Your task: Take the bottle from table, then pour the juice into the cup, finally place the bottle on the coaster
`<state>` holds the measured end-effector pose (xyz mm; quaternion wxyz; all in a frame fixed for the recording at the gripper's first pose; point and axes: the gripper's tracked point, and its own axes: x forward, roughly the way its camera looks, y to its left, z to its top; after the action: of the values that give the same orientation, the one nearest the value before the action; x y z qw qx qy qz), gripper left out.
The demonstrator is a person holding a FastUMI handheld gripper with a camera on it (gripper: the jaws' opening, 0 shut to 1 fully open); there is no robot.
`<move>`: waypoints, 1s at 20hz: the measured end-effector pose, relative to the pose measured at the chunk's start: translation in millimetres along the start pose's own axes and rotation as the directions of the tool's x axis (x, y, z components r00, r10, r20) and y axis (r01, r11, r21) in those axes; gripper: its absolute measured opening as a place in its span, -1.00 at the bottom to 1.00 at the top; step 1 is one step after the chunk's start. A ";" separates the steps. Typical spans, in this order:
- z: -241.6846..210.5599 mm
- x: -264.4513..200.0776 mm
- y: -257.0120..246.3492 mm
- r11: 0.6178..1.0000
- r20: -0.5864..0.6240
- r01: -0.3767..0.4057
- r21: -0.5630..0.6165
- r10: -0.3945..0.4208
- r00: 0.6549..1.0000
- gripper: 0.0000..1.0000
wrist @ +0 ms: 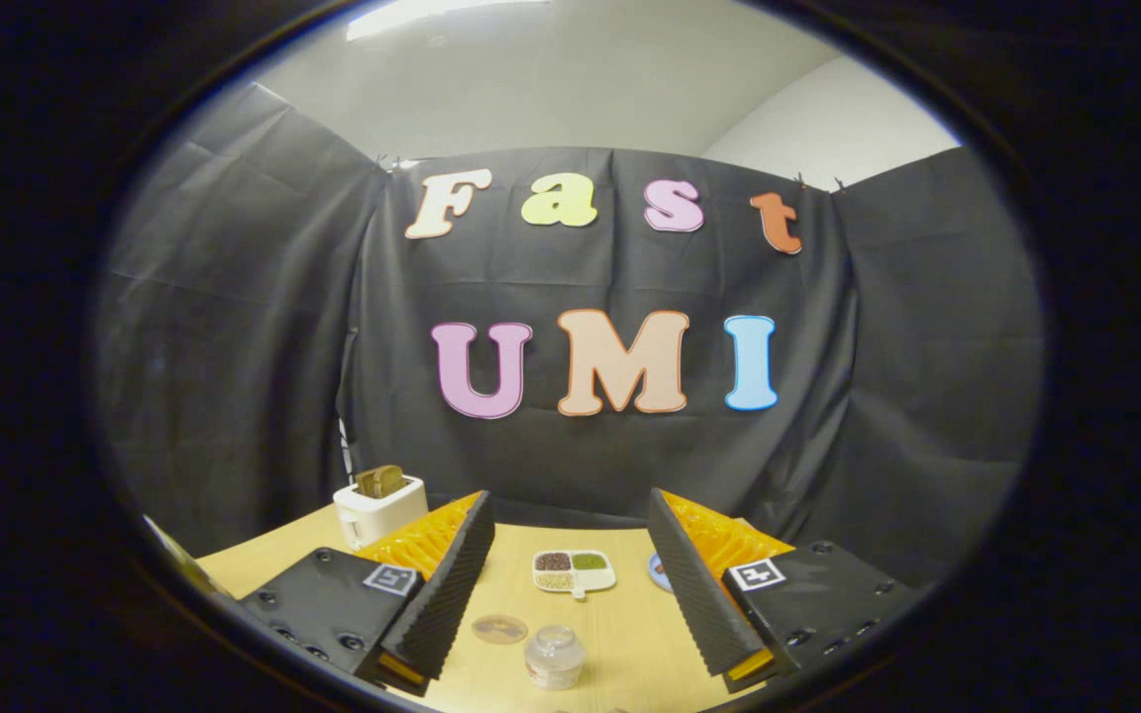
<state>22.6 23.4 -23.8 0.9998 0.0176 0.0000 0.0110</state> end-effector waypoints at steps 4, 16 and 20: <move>-19.8 -4.3 -0.6 1.000 -0.014 -0.002 0.023 0.003 1.000 0.94; -110.3 -14.9 7.9 0.995 -0.097 -0.032 0.098 0.041 0.994 0.94; -144.1 -22.6 11.4 0.998 -0.124 -0.036 0.045 0.042 0.991 0.94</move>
<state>-0.3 39.4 -167.4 0.9968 0.0381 0.0626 0.0316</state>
